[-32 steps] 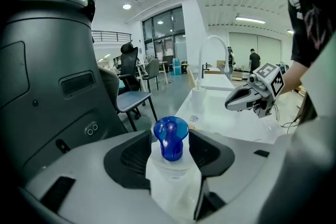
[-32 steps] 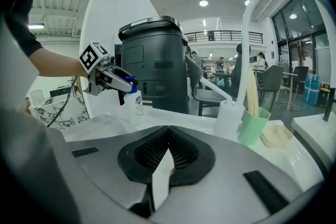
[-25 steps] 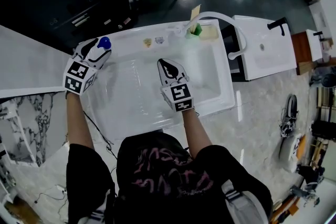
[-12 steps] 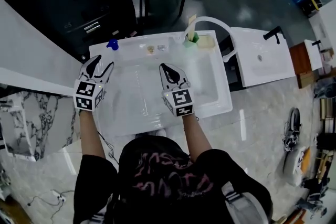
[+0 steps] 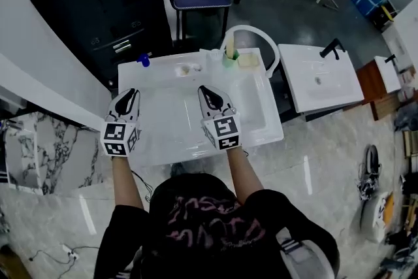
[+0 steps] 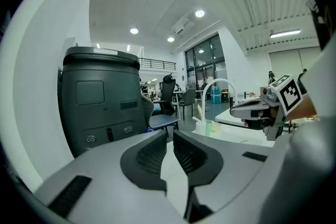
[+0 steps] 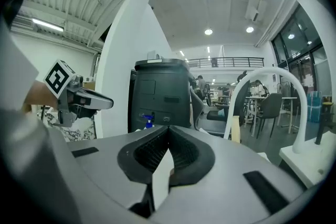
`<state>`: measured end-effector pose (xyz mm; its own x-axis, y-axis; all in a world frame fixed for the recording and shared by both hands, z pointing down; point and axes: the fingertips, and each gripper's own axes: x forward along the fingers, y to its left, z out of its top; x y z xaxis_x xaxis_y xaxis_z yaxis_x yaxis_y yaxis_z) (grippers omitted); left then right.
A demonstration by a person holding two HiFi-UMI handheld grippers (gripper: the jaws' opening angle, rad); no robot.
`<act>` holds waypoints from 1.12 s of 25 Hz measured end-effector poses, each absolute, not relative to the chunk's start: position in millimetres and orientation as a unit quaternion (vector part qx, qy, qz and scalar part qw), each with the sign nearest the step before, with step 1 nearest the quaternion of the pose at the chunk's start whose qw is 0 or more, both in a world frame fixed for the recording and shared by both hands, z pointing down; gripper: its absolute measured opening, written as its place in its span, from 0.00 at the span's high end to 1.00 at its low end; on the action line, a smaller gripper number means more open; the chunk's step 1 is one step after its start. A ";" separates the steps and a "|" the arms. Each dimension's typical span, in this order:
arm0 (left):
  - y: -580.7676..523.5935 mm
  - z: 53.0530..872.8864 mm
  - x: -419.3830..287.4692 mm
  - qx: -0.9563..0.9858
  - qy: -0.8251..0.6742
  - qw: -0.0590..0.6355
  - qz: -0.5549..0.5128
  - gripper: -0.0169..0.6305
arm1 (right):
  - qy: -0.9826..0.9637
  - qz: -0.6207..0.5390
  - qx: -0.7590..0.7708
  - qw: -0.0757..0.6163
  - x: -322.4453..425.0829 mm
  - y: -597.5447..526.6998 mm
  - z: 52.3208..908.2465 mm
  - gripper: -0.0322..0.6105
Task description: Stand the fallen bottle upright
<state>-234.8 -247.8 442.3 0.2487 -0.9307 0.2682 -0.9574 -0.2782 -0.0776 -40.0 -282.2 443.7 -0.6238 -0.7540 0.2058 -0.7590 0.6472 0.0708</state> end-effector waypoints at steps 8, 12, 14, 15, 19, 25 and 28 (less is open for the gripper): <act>-198.1 420.6 -215.9 0.771 -0.627 0.037 0.111 0.95 | -0.900 -0.002 0.424 0.099 -18.5 -251.4 420.9 0.93; -179.6 413.5 -206.8 0.765 -0.636 0.037 0.094 0.95 | -0.901 -0.009 0.423 0.095 -11.7 -238.0 414.5 0.93; -171.8 411.3 -203.1 0.763 -0.639 0.037 0.088 0.95 | -0.901 -0.013 0.423 0.092 -8.8 -231.1 412.8 0.93; -168.4 411.0 -201.4 0.761 -0.642 0.039 0.085 0.95 | -0.901 -0.014 0.424 0.090 -6.6 -228.2 412.5 0.93; -157.7 410.1 -192.3 0.754 -0.650 0.044 0.081 0.95 | -0.900 -0.016 0.426 0.086 2.7 -219.7 410.0 0.93; -147.4 397.7 -190.8 0.746 -0.661 0.035 0.069 0.95 | -0.900 -0.019 0.427 0.085 9.9 -212.3 407.3 0.93; -143.4 398.3 -187.1 0.748 -0.660 0.031 0.068 0.95 | -0.899 -0.023 0.428 0.087 14.6 -210.8 408.5 0.93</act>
<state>-187.1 -143.4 398.3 0.1204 -0.9826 0.1416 -0.9909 -0.1276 -0.0431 14.6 -210.8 408.5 -0.6191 -0.7735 0.1359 -0.7654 0.6330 0.1163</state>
